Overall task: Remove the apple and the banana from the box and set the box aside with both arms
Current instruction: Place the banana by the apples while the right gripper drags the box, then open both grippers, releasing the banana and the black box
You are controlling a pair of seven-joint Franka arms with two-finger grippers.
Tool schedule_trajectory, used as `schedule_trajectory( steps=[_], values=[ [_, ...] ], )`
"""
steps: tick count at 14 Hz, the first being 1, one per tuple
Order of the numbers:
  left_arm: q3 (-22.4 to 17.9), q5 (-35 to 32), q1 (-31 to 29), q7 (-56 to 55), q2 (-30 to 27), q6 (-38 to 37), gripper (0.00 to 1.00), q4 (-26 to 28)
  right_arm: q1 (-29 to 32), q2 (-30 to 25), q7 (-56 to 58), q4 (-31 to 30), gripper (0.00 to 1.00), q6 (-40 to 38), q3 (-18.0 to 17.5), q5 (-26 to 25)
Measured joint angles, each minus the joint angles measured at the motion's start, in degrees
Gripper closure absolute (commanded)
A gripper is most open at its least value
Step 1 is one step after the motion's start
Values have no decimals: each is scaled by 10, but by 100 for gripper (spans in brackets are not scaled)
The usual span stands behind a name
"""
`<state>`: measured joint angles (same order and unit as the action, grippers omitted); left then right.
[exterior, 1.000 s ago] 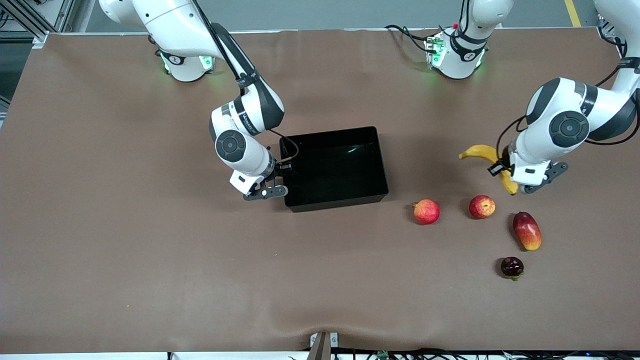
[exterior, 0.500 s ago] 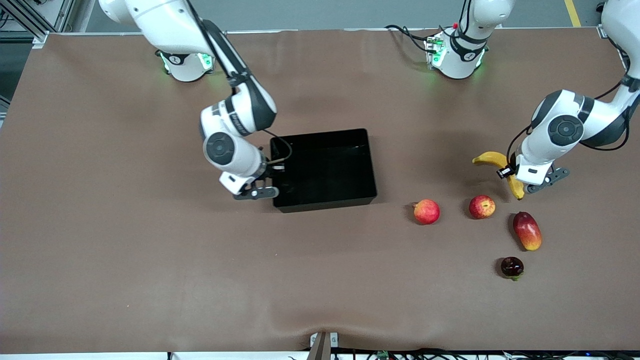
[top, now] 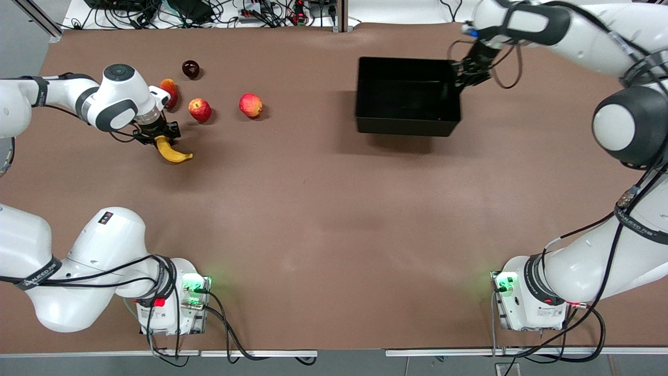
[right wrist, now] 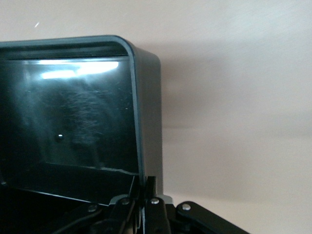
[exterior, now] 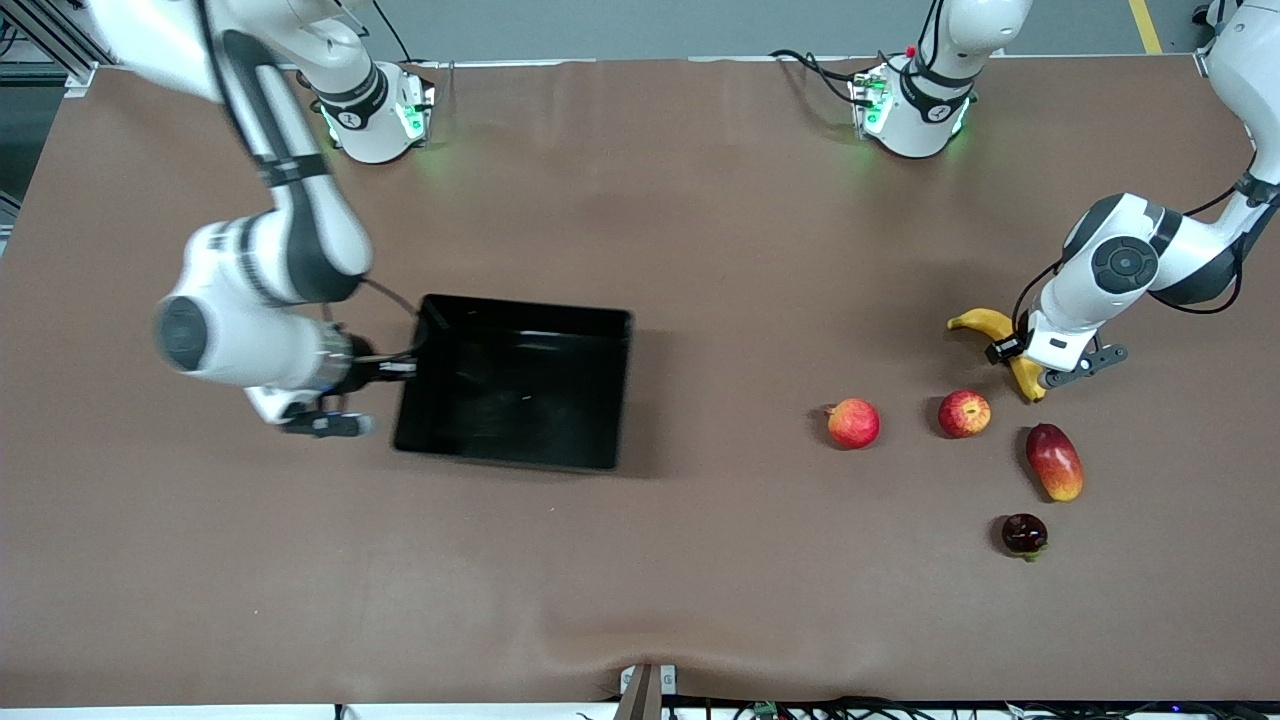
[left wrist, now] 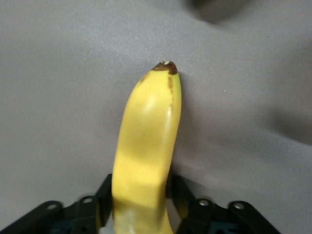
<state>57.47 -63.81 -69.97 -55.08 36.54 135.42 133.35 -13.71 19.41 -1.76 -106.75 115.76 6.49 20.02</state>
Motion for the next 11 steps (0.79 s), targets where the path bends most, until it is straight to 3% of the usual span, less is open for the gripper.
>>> schedule_trajectory(
  steps=[3, 6, 8, 11],
  values=[
    [32, 0, 1, 10, 0, -2, 0, -15, 102, 4, 128, -6, 100, 0, 2, -1],
    [109, 22, 5, 10, 0, -70, 0, -59, 200, 10, 218, -9, 100, 0, 3, -1],
    [150, 86, 35, 27, -2, -153, 0, -121, 249, 17, 248, -9, 100, 0, 3, -5],
    [167, 172, 122, 100, -6, -323, 0, -264, 319, 56, 313, 0, 100, 7, 3, -10]
  ],
)
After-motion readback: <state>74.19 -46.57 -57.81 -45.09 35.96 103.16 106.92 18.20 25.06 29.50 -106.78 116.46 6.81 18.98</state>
